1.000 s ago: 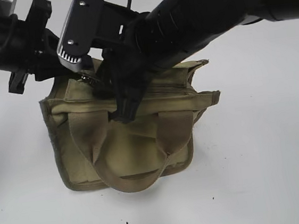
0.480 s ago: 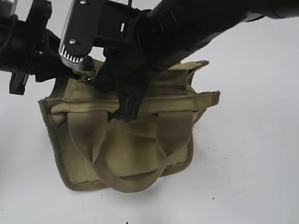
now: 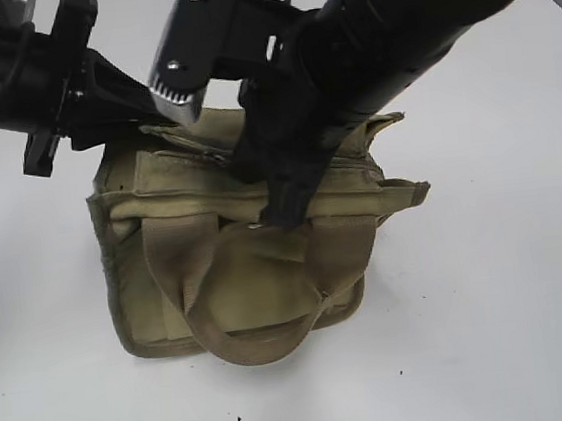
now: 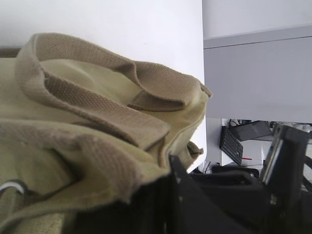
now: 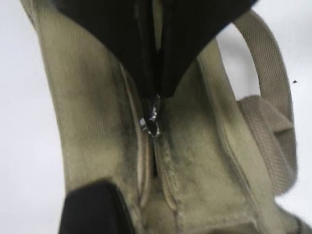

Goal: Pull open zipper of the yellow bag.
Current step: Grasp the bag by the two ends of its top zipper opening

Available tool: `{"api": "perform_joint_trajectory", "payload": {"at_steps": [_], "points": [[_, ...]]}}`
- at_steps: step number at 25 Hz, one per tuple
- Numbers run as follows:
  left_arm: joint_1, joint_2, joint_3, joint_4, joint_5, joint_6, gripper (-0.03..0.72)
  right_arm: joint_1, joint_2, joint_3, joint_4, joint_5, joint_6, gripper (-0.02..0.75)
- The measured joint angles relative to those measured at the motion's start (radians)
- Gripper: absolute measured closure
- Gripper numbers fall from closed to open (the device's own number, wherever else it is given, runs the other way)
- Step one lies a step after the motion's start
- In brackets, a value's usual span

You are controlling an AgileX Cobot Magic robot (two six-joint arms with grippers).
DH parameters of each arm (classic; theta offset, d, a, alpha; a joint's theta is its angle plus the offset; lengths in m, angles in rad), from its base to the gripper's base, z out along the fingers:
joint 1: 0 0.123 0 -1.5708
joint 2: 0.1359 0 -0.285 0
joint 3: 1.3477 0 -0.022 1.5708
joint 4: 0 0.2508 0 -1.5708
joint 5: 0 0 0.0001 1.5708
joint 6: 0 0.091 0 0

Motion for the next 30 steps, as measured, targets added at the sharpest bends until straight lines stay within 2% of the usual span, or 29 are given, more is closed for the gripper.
{"api": "perform_joint_trajectory", "payload": {"at_steps": [5,14,25,28,30], "points": [[0.000,0.000,0.000,-0.004,-0.006,0.000,0.675,-0.074,-0.021,0.000,-0.064,0.148,0.157,0.736],[0.000,0.000,0.000,-0.006,-0.011,0.000,0.675,-0.248,-0.062,0.000,-0.073,0.367,0.363,0.736],[0.000,0.000,0.000,-0.006,-0.013,0.000,0.675,-0.296,-0.062,0.000,-0.080,0.440,0.494,0.734],[0.000,0.000,0.000,0.010,-0.012,0.000,0.652,-0.296,-0.064,0.000,-0.066,0.446,0.537,0.664],[0.001,0.000,0.000,0.032,-0.009,0.000,0.573,-0.296,-0.077,0.001,-0.053,0.450,0.572,0.517]]}}
